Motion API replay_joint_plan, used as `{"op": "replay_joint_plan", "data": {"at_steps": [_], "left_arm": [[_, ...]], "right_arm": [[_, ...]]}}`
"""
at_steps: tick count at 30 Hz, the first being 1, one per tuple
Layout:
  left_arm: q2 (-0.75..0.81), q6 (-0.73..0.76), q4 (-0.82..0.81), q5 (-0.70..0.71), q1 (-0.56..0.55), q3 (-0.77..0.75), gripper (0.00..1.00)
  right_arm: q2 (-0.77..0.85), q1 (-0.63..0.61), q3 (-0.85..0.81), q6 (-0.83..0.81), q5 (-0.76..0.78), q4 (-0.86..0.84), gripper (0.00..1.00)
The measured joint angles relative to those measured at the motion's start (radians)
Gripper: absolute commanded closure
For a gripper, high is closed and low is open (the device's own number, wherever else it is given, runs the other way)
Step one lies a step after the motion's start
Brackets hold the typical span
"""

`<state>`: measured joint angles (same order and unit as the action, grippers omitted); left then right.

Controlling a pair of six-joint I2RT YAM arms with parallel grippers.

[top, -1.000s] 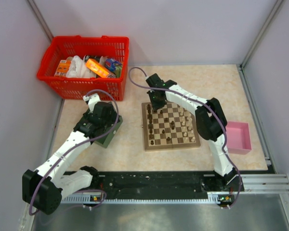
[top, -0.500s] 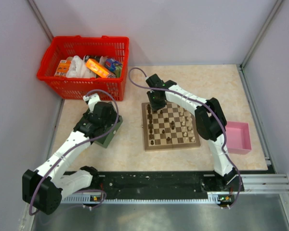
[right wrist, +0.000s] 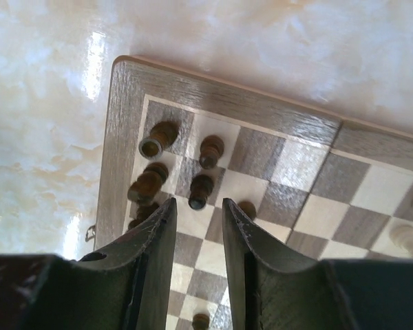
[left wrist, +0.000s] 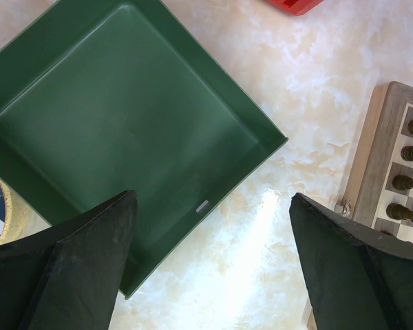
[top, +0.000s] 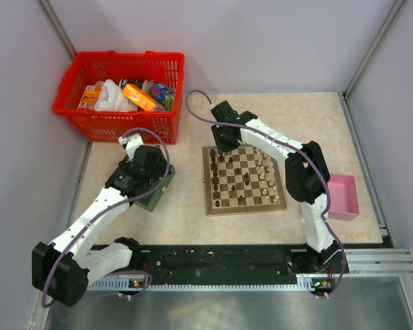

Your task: Set up the chess pieces on the board

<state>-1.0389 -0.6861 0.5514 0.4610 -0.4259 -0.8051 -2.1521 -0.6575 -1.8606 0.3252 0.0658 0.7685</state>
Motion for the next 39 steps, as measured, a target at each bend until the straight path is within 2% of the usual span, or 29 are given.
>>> {"op": "replay_joint_plan", "data": {"at_steps": [9, 39], "left_arm": [[0.000, 0.000, 0.000, 0.000, 0.000, 0.000, 0.03], [0.000, 0.000, 0.000, 0.000, 0.000, 0.000, 0.03]], "right_arm": [[0.128, 0.053, 0.127, 0.009, 0.021, -0.029, 0.67], [0.082, 0.064, 0.166, 0.016, -0.034, -0.051, 0.72]]}}
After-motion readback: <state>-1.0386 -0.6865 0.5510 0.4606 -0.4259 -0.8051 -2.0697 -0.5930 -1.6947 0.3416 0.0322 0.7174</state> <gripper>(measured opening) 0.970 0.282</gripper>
